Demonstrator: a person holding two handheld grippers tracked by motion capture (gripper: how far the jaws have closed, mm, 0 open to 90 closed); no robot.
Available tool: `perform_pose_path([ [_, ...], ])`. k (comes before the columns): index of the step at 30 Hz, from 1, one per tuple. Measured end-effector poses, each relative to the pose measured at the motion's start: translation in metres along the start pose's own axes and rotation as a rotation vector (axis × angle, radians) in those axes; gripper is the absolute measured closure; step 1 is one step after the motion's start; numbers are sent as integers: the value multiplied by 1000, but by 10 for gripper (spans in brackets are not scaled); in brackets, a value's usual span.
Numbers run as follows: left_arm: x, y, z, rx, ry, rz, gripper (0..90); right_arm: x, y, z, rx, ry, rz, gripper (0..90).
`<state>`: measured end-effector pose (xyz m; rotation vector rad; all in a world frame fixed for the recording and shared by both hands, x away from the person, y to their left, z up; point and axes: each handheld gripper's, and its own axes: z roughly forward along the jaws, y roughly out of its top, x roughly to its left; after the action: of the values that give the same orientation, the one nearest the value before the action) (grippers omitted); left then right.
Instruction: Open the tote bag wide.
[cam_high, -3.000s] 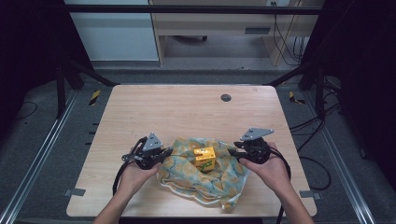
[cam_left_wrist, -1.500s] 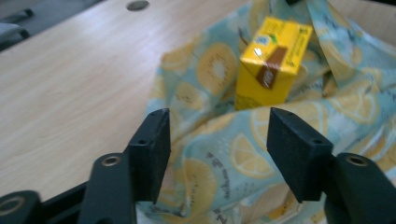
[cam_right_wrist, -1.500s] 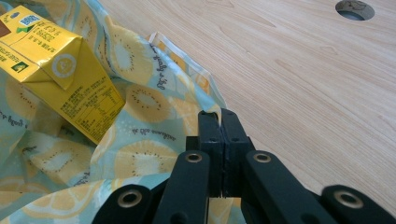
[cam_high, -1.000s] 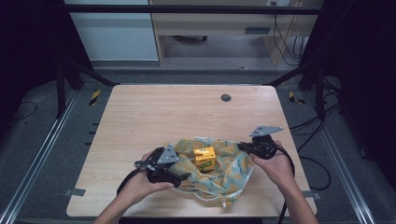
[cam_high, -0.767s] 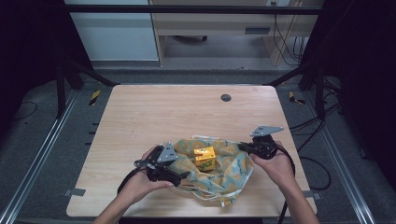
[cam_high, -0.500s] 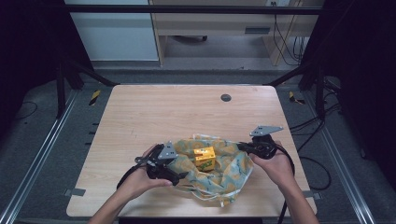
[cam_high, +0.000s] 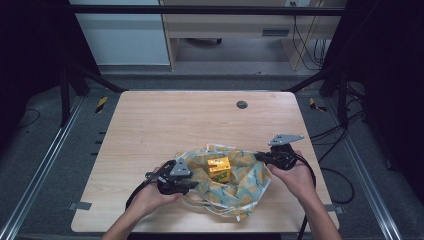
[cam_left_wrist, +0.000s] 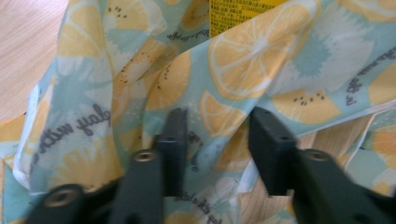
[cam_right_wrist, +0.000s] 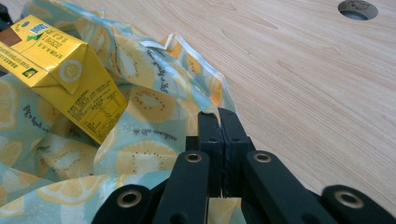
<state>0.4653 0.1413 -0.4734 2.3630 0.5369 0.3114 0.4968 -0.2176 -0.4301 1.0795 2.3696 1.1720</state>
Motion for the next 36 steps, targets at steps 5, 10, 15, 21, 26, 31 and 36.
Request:
perform_pose_path([
  [5,-2,0,0,-21,7,-21,878,0,0,0,-3,-5,2,896],
  [10,-4,-1,-5,-22,6,-28,900,-2,0,-2,-3,-23,5,897],
  [15,-9,-7,-17,14,-2,5,900,-7,-3,2,14,-43,18,899],
  [21,-5,-18,-19,65,13,21,900,-15,-7,16,42,-69,39,900],
  [26,0,-24,-16,59,3,-7,900,-23,-9,26,65,-82,43,900],
  [31,0,-27,-18,61,3,4,900,-31,-13,39,90,-93,64,900],
  [36,0,-31,-20,60,-8,-1,900,-32,-16,45,120,-97,50,900],
])
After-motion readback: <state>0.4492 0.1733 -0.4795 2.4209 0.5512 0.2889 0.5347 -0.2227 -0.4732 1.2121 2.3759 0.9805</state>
